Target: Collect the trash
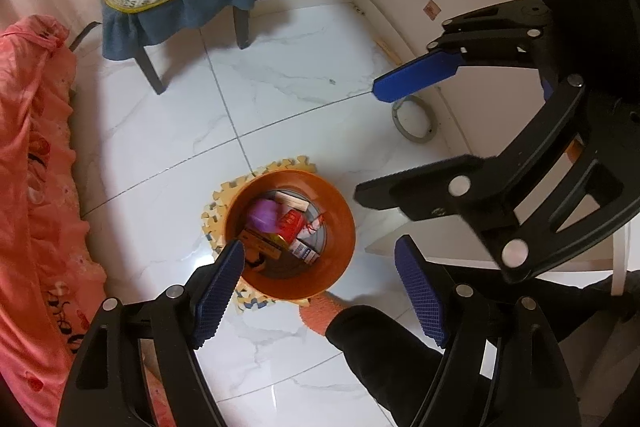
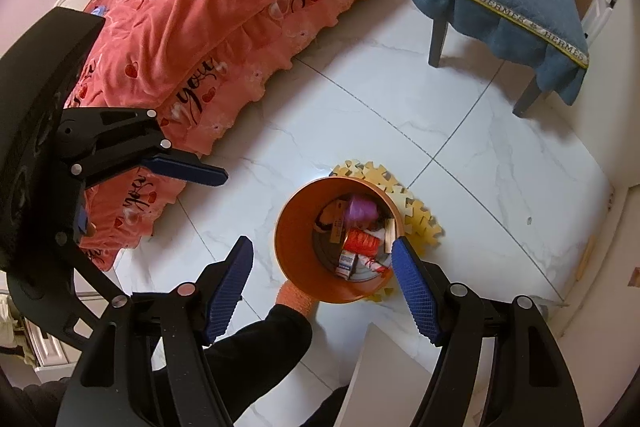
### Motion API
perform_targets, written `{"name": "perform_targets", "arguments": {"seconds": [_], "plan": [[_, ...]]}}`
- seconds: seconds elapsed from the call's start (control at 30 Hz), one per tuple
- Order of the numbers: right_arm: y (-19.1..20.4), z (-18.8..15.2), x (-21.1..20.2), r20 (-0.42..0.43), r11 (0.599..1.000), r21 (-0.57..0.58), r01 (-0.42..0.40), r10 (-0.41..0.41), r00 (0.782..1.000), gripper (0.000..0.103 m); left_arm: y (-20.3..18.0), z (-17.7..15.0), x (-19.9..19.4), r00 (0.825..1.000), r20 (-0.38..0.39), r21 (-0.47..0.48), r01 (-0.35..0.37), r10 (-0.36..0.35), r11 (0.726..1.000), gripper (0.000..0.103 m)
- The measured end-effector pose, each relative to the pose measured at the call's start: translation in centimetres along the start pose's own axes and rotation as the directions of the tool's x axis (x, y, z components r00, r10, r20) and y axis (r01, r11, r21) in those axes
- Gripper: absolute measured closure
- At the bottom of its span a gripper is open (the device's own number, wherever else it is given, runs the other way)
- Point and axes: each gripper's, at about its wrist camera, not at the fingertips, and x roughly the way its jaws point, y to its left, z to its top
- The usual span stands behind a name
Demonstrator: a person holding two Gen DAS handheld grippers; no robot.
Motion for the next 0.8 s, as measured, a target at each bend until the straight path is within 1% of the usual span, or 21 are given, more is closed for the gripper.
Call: {"name": "perform_targets", "arguments": {"seconds": [0.2,0.37,0.43,0.53,0.6,0.67,0.8], "plan": [[0.4,-0.2,-3.9,0.057,1.000,-0.009,-0.013,0.013,0.998,0.031,-0.5,-0.1,-3.7,0.998,0.055,-0.028,-0.028,0.029,0.999,0.025],[0.7,-1.1,-7.8,0.106,1.000,-0.021,-0.001,0.003,0.994,0.031,-2.3,0.2,-6.7,0.993,0.095,-0.016,-0.074,0.075,0.997,0.025],[0.8,-1.5,-9.6,0.129,1.000,-0.020,0.002,0.000,0.992,0.031,-3.0,0.5,-8.0,0.989,0.120,-0.020,-0.081,0.083,0.997,0.025],[1.1,-2.7,-13.2,0.187,1.000,-0.014,0.009,-0.006,0.982,0.031,-4.7,1.1,-10.4,0.980,0.176,-0.024,-0.089,0.092,0.996,0.025],[1.3,-3.7,-15.9,0.231,1.000,-0.002,0.012,-0.011,0.973,0.029,-6.0,1.6,-11.9,0.972,0.214,-0.026,-0.091,0.094,0.996,0.025],[1.3,-5.1,-18.7,0.279,1.000,0.012,0.019,-0.021,0.960,0.027,-7.7,2.1,-13.3,0.963,0.251,-0.023,-0.091,0.094,0.996,0.022],[1.1,-7.9,-23.2,0.345,0.998,0.037,0.048,-0.058,0.937,0.027,-11.0,2.9,-15.5,0.943,0.315,-0.001,-0.109,0.103,0.994,0.022]]}}
